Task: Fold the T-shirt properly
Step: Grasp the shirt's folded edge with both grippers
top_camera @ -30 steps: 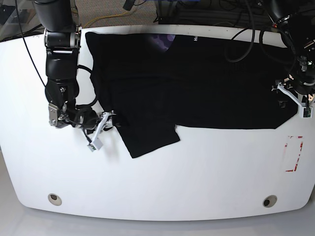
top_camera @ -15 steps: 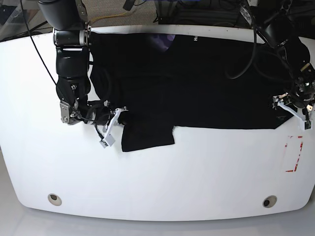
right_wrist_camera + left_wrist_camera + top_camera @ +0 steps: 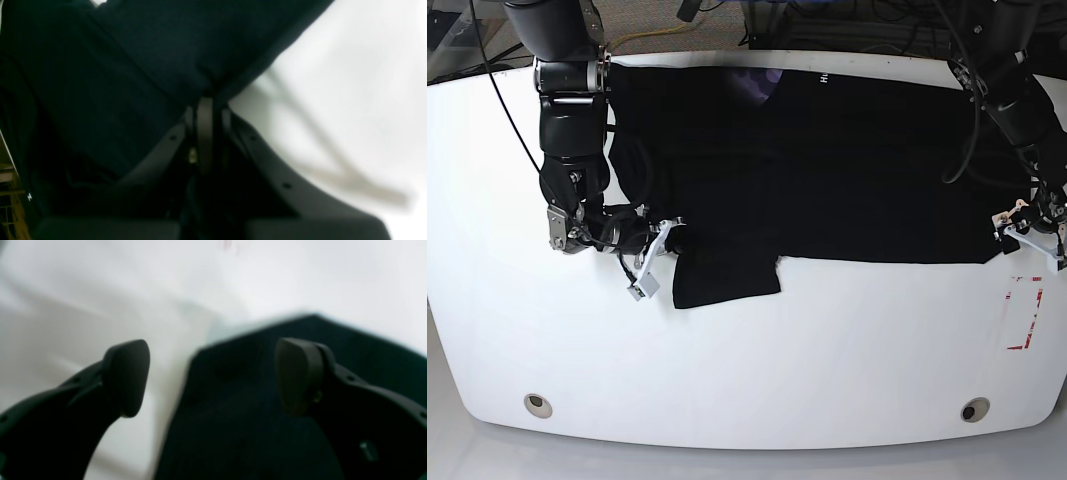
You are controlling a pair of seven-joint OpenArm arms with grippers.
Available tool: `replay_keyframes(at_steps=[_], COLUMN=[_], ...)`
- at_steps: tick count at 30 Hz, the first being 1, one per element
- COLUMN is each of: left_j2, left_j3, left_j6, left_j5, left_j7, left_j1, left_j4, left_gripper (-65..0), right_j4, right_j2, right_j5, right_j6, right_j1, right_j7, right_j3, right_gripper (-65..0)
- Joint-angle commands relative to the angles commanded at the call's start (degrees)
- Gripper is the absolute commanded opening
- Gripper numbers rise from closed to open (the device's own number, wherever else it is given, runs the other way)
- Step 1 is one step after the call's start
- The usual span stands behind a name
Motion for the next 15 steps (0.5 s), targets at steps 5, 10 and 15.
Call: replay_keyframes(at_steps=[5,10,15], left_j2=[0.09,0.35,1.85], left_j3=[2.29,2.9,2.81], left_j6=[-3.6,-4.04,-4.04], left_j5=[0.0,0.0,0.26], left_j7=[-1.93,-3.08,-6.77], left_j1=[-0.26,-0.26,-0.18], left_j4=[-1.85,-2.02,-1.41], left_gripper=[-10.6,-34.0,-56.8], right_j4=[0.09,0.18,0.18], right_j2=[-0.09,0.09,0.35], right_j5=[0.0,0.0,-0.09], right_j6=[0.0,0.0,0.0], right_j1=[0.0,0.44,2.02], right_j7=[0.0,-0.09,-0.26], right_j3=[0.0,0.0,0.0], right_gripper=[-65.0,-65.0,-65.0])
